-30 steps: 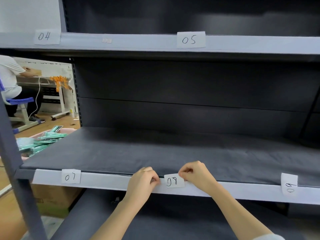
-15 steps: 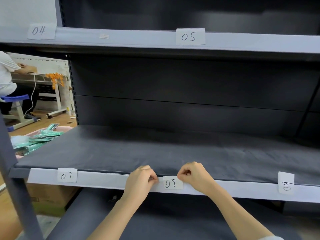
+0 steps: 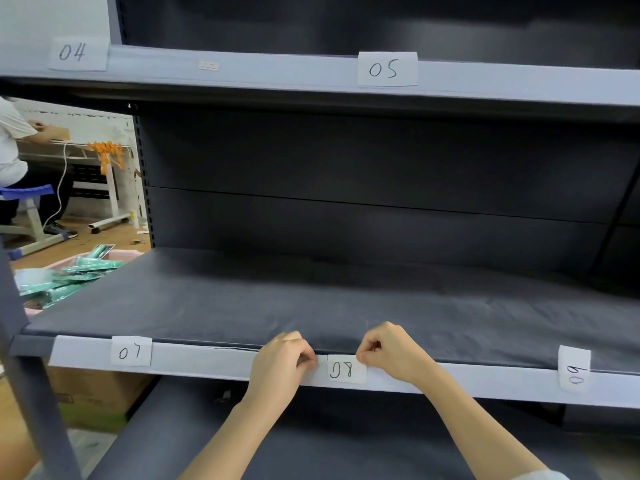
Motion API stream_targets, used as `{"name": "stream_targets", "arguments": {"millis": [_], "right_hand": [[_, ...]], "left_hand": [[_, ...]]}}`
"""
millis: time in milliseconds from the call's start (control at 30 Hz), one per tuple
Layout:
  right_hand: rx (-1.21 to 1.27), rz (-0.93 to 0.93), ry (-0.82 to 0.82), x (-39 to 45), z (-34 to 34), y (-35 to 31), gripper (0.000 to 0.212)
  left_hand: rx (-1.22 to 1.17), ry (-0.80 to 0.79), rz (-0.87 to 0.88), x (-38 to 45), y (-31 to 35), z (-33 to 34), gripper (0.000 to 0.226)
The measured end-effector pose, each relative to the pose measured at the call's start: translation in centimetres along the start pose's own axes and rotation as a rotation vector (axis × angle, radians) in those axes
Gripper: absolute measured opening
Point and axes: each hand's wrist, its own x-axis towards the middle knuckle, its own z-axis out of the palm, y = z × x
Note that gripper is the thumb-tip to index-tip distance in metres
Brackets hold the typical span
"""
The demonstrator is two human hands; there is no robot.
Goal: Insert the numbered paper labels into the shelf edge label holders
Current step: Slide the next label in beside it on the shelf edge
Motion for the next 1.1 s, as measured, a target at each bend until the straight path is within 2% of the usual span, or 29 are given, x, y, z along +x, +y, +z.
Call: {"name": "stream_targets", "arguments": {"millis": [333, 567, 867, 1100], "right_hand": [[-0.060, -0.006, 0.032, 0.1, 0.3, -0.1, 0.018], [-0.008, 0.068, 0.031, -0.1, 0.3, 0.0, 0.017], [-0.046, 0.202, 0.288, -2.2, -0.4, 1.9, 0.017], [0.024, 0.225, 0.384, -3.7, -1.6, 2.8, 0.017]], "left_hand": [[-0.078, -0.002, -0.019, 0.2, -0.1, 0.5, 0.009], [-0.124, 0.028, -0.004, 0.0, -0.2, 0.5, 0.012], [-0.159, -0.011, 0.062, 0.7, -0.9, 0.3, 0.013], [-0.172, 0.013, 0.024, 0.7, -1.3, 0.1, 0.018]]}}
